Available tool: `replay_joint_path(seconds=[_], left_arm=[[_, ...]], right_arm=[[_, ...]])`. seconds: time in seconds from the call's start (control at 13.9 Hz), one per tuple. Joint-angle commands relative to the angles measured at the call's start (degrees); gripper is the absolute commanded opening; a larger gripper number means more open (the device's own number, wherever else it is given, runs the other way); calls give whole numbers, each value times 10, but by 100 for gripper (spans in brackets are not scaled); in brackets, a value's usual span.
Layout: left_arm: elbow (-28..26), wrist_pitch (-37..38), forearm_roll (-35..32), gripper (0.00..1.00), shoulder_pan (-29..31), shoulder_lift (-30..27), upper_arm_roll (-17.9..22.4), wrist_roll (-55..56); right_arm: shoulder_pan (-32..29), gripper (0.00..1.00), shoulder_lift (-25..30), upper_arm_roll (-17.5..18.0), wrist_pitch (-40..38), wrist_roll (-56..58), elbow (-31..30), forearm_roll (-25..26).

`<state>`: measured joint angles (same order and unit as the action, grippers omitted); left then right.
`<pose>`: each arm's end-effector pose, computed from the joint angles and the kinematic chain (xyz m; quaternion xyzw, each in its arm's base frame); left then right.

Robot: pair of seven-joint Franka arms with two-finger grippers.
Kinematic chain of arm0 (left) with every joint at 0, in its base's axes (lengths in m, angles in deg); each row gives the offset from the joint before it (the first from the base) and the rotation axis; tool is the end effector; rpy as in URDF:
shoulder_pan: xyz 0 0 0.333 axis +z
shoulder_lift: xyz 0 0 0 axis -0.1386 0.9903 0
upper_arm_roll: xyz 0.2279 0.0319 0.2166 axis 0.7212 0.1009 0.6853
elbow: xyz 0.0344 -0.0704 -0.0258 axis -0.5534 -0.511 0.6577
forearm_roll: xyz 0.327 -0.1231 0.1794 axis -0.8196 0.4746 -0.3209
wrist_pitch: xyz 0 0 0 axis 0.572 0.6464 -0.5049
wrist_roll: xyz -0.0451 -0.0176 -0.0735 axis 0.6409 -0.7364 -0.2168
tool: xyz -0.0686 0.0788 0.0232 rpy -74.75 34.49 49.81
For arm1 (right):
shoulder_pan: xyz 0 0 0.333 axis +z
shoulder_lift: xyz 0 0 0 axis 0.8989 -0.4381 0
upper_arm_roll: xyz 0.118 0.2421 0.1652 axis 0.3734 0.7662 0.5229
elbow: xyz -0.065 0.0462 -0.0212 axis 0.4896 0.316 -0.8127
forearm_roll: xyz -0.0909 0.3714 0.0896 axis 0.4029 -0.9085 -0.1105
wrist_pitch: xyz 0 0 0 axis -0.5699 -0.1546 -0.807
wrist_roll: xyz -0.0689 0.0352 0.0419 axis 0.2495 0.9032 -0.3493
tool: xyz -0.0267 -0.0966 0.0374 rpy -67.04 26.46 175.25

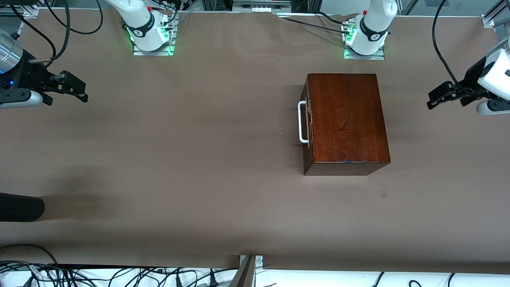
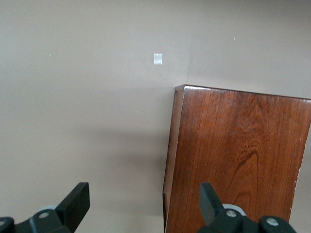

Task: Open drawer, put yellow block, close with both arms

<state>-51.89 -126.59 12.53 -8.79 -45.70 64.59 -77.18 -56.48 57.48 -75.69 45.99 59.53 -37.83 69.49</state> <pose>0.5585 -0.0092 0.5971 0.9974 0.0674 -0.0263 0.0046 0.5629 0.0449 0.6137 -0.9990 -0.0421 -0.0113 0.0118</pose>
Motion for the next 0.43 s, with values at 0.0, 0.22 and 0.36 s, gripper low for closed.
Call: replay_joint_path(seconds=[0.0,0.22,0.36], left_arm=[[78,52,4,100,-4,48,3,-10],[79,55,-15,100,-8,49,2,-12],[79,56,-21,100,-8,49,2,-23]], right_arm=[[2,100,6,-2,-7,6,2,7],[2,100,6,-2,-7,6,2,7],[2,100,6,-2,-7,6,2,7]])
